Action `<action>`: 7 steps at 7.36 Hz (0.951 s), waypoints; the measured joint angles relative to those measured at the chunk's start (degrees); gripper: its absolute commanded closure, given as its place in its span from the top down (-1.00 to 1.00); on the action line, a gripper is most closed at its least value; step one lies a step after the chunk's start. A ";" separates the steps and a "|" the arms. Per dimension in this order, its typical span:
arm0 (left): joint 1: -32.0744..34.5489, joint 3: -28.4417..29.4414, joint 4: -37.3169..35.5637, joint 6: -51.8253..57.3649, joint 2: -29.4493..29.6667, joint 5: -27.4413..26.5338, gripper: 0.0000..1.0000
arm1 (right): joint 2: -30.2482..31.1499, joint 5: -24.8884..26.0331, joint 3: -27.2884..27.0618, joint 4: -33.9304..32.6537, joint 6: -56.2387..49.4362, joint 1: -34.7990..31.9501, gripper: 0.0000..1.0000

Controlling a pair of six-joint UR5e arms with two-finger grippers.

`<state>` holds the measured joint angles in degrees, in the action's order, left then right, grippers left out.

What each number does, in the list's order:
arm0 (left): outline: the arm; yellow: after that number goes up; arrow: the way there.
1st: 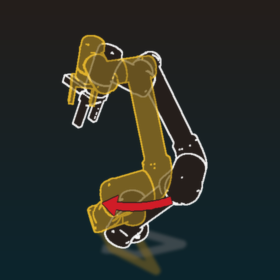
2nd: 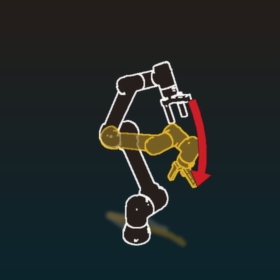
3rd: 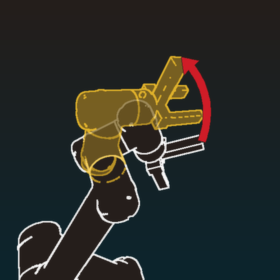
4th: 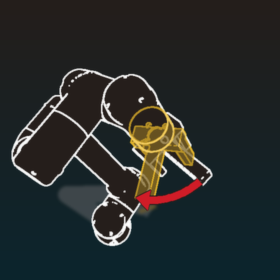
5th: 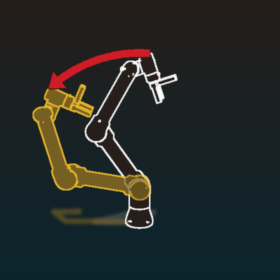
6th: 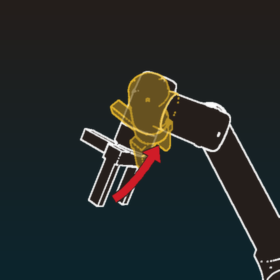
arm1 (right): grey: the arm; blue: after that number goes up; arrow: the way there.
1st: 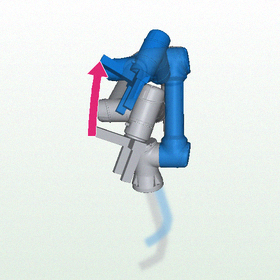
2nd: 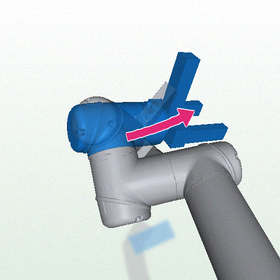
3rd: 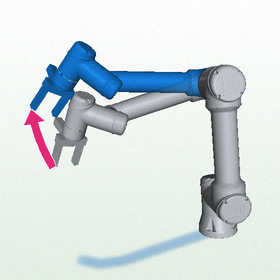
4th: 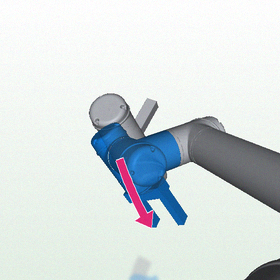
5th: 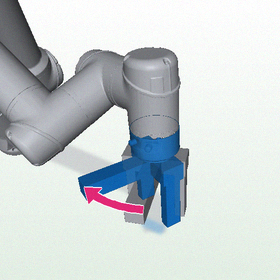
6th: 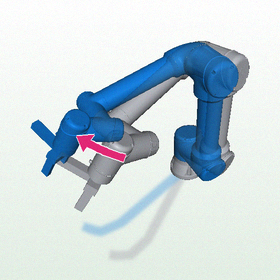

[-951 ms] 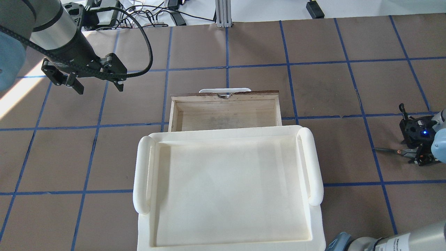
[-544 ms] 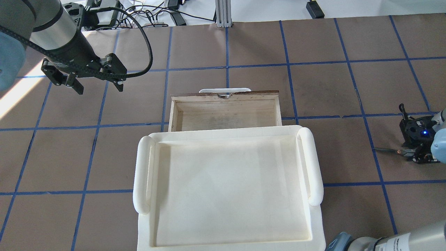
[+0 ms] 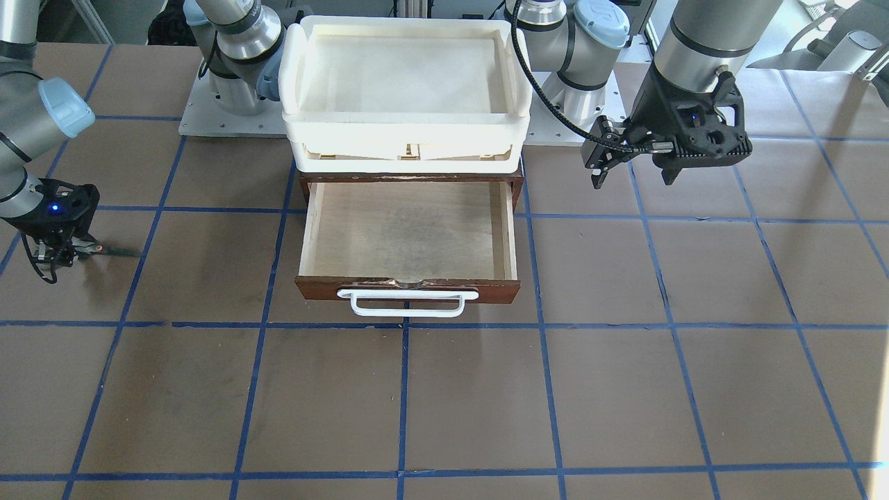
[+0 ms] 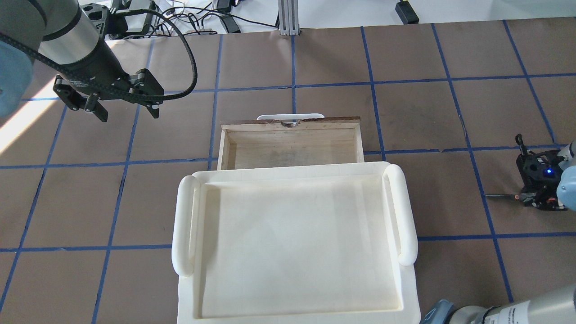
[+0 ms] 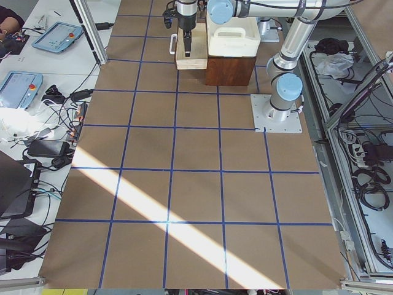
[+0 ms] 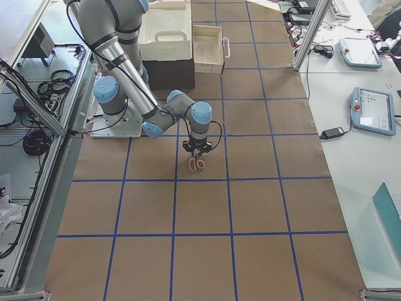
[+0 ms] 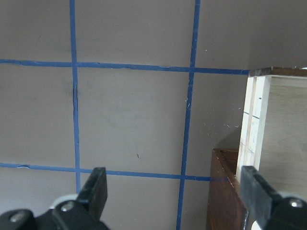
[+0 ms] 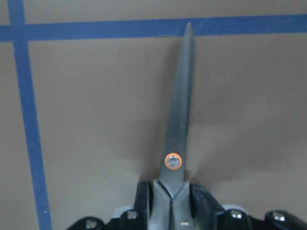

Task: Put scissors in drawer and close it
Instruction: 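Lift the scissors with the right gripper and carry them over the drawer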

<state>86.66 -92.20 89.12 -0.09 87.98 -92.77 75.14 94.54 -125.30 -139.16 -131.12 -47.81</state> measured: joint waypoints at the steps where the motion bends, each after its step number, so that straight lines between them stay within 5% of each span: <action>1: 0.00 0.00 0.00 0.00 0.00 -0.02 1.00 | 0.08 0.12 0.10 -0.13 0.10 0.00 -1.00; 3: 0.00 0.00 -0.06 -0.21 0.41 0.00 1.00 | 0.40 0.08 1.46 -0.27 1.07 -0.05 -1.00; 7: 0.00 -0.08 -0.09 -0.02 0.39 0.03 1.00 | 2.30 -2.73 12.99 7.11 2.45 -2.58 -1.00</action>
<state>86.66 -92.28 89.02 -0.11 88.36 -92.74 77.44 91.81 -112.31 -132.05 -128.67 -50.40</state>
